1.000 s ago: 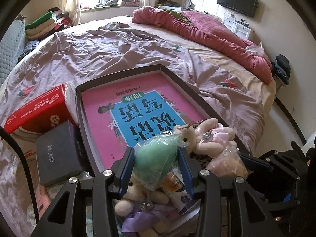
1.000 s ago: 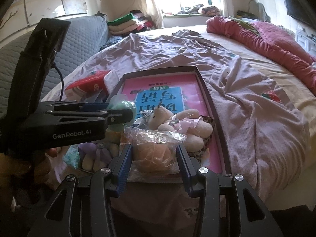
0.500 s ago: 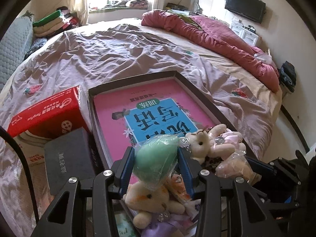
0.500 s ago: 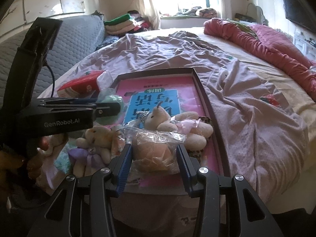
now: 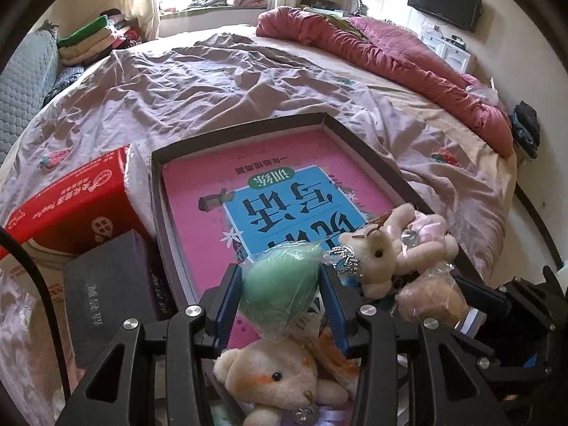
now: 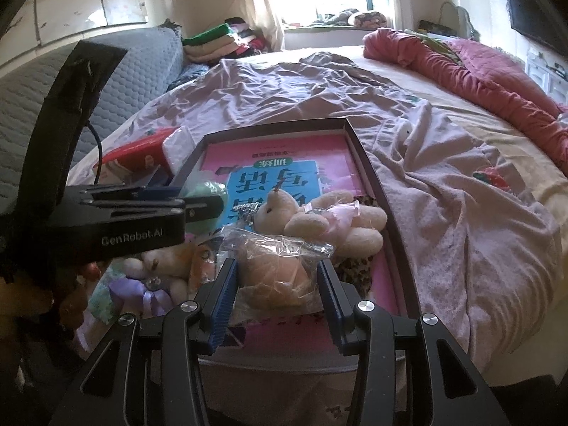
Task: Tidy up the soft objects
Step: 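Lower the green ball into the tray with the left tool while the right tool lowers the bun bag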
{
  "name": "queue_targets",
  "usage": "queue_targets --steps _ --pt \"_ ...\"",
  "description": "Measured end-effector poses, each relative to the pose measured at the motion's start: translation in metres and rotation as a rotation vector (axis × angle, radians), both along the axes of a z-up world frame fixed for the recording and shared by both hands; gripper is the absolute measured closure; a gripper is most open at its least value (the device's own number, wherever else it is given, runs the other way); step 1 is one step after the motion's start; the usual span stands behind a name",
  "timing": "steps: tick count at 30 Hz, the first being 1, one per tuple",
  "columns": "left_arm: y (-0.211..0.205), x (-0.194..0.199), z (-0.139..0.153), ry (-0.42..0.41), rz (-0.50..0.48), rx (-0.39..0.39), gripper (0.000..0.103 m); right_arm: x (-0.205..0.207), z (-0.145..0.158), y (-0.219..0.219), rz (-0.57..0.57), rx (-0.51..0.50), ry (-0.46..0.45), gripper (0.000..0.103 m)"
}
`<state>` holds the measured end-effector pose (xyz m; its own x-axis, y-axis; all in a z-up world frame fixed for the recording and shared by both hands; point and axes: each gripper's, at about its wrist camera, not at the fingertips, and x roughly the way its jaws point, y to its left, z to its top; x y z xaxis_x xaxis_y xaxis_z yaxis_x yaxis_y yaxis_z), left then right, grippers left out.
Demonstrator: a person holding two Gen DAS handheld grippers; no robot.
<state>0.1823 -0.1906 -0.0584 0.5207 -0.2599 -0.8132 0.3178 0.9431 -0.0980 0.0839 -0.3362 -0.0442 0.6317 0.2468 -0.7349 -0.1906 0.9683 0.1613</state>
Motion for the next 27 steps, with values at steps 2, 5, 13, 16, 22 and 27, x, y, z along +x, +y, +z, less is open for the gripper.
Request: queue_targets --steps 2,5,13,16,22,27 --pt "-0.001 0.001 -0.002 0.001 -0.003 0.006 0.058 0.002 0.000 -0.001 -0.006 -0.001 -0.004 0.056" --pt "-0.001 0.002 -0.005 0.005 0.000 0.013 0.058 0.006 0.000 -0.001 -0.011 -0.013 -0.002 0.056" --pt "0.002 0.004 -0.006 0.003 0.007 0.005 0.058 0.013 0.000 0.002 -0.007 -0.046 -0.011 0.056" --pt "0.002 0.004 -0.006 0.006 0.007 0.007 0.058 0.013 -0.002 0.003 -0.002 -0.051 -0.011 0.056" --pt "0.002 0.004 -0.005 0.005 0.008 0.004 0.058 0.014 0.000 0.003 -0.006 -0.052 -0.027 0.056" --pt "0.002 0.004 -0.005 0.000 0.005 0.011 0.058 0.017 -0.003 0.004 -0.007 -0.057 -0.022 0.056"
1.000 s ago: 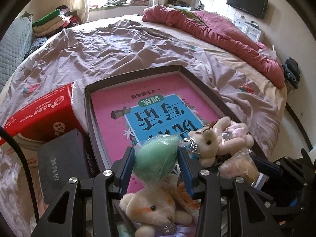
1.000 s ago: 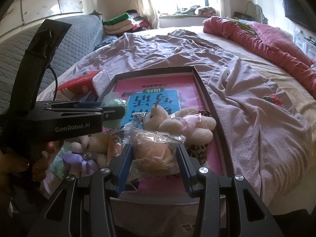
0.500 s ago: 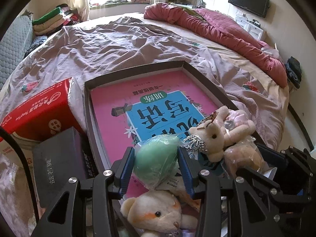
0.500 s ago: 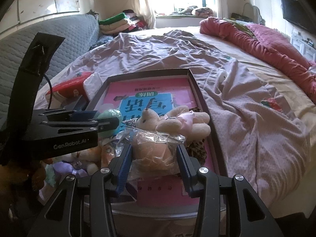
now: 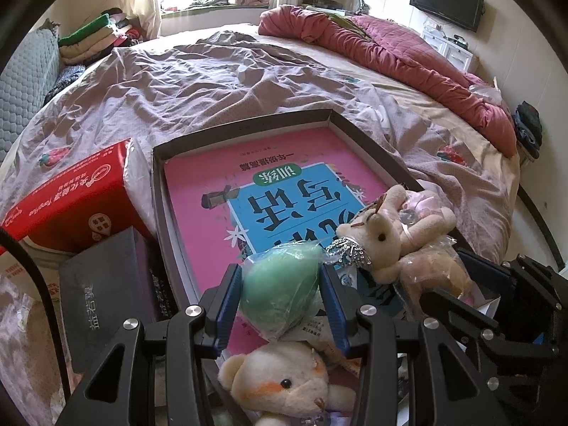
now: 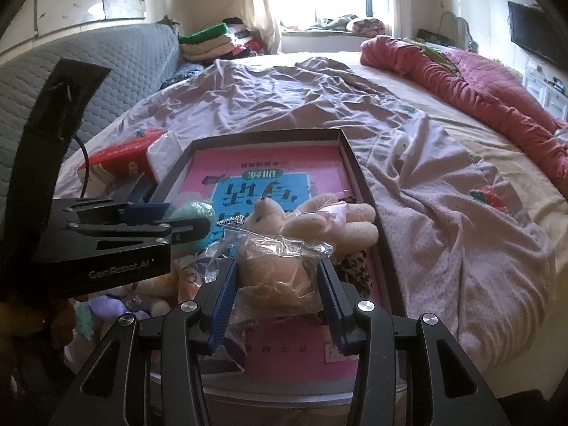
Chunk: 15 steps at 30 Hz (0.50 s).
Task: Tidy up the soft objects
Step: 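Lower the green ball into the tray with the left tool while the right tool lowers the bun bag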
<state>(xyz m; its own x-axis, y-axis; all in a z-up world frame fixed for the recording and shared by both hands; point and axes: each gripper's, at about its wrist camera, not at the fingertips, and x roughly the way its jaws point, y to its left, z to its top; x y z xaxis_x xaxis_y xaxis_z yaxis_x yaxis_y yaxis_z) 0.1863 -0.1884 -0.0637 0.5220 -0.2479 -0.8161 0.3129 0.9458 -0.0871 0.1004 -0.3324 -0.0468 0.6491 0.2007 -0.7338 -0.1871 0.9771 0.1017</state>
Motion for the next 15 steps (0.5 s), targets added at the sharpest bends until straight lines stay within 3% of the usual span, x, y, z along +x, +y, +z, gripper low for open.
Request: queue_targets --steps 15 --pt "0.0024 0.0005 -0.0010 0.003 0.006 -0.005 0.058 -0.0004 -0.0069 -0.0005 -0.006 0.005 0.019 0.054"
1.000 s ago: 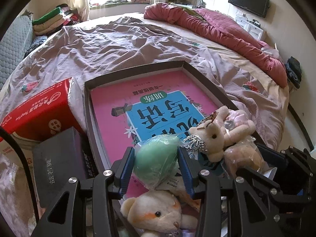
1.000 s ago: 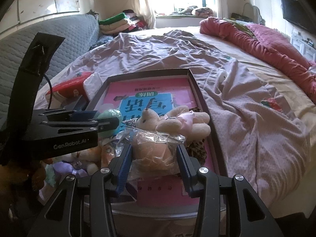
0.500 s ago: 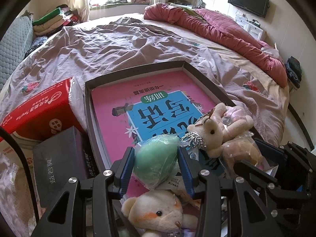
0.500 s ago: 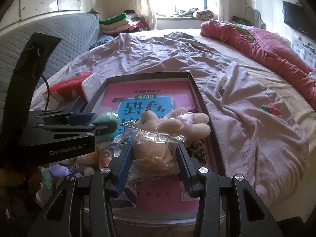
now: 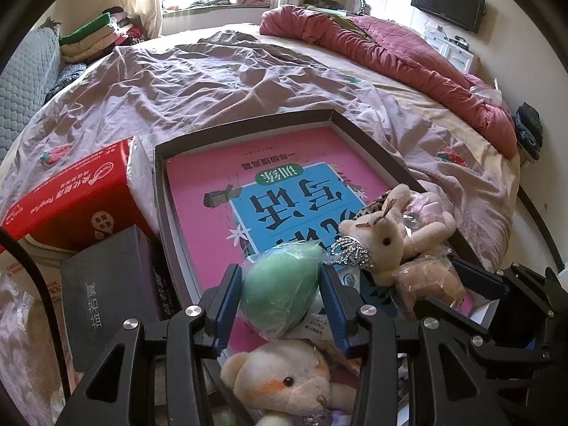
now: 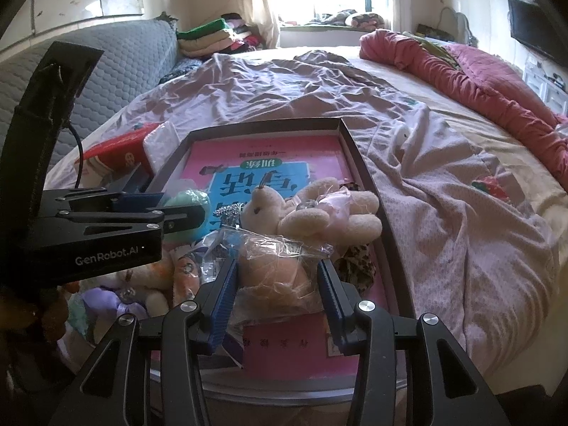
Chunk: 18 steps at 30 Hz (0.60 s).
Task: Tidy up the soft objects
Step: 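Lower the green ball into the tray with the left tool while the right tool lowers the bun bag, then open the left tool to release the green ball while the right tool releases the bun bag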
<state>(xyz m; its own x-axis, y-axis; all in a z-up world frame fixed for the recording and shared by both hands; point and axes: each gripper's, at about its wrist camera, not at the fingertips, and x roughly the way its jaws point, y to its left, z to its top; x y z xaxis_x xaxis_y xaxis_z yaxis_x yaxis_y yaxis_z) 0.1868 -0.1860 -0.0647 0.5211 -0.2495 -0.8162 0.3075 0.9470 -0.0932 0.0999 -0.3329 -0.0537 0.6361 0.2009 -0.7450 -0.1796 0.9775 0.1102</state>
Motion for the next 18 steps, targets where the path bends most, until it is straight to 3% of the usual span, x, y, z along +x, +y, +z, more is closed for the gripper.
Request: queue_targets --steps 18 --pt "-0.0010 -0.0052 0.0019 0.011 -0.007 -0.003 0.057 -0.0036 -0.0027 -0.0021 -0.011 -0.001 0.012 0.051"
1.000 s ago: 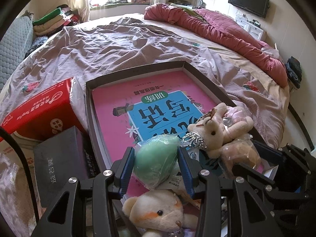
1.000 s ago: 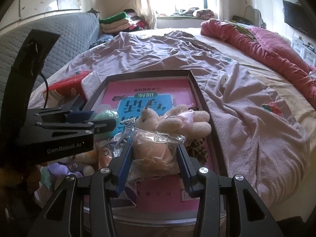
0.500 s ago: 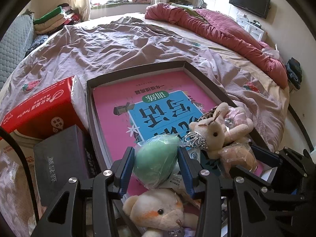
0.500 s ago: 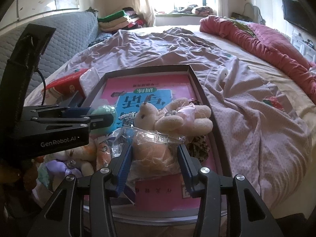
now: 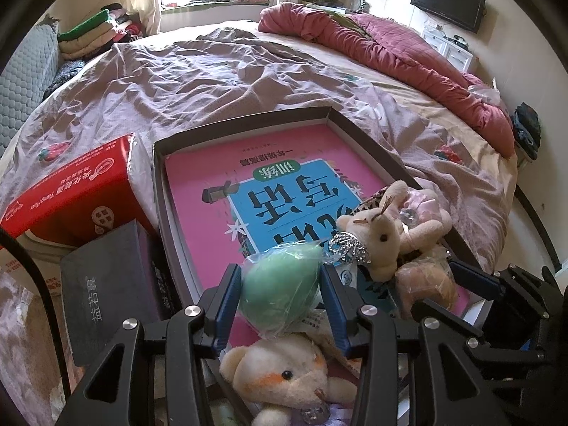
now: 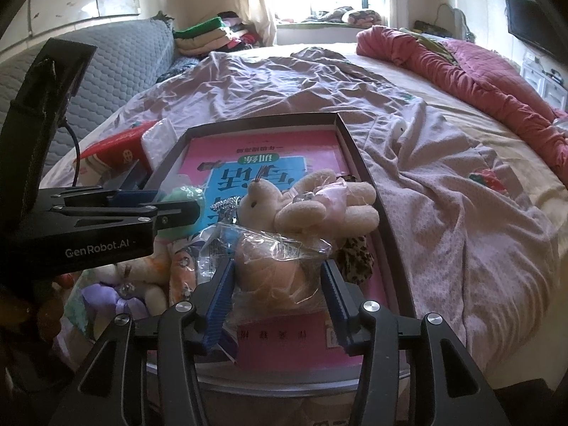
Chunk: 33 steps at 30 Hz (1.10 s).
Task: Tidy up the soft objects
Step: 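Open the left tool to release the green ball while the right tool releases the bun bag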
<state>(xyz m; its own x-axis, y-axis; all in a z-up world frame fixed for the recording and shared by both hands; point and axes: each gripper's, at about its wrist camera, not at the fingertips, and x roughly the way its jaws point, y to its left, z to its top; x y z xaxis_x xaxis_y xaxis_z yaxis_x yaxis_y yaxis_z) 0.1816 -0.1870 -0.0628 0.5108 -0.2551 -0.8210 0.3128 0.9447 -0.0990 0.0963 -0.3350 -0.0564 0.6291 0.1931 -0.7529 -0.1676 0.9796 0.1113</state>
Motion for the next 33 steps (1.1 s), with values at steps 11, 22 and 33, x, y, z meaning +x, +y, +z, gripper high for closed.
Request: queue_targets --steps 11,22,33 --pt "0.000 -0.002 0.003 0.003 -0.005 0.000 0.057 -0.005 0.007 -0.004 -0.030 0.005 -0.007 0.046" --pt "0.003 -0.009 0.006 0.025 -0.016 -0.021 0.055 -0.013 0.018 -0.008 -0.046 0.010 -0.021 0.045" --pt "0.001 -0.022 0.028 -0.019 -0.023 -0.022 0.045 -0.021 0.033 -0.009 -0.061 -0.004 -0.050 0.044"
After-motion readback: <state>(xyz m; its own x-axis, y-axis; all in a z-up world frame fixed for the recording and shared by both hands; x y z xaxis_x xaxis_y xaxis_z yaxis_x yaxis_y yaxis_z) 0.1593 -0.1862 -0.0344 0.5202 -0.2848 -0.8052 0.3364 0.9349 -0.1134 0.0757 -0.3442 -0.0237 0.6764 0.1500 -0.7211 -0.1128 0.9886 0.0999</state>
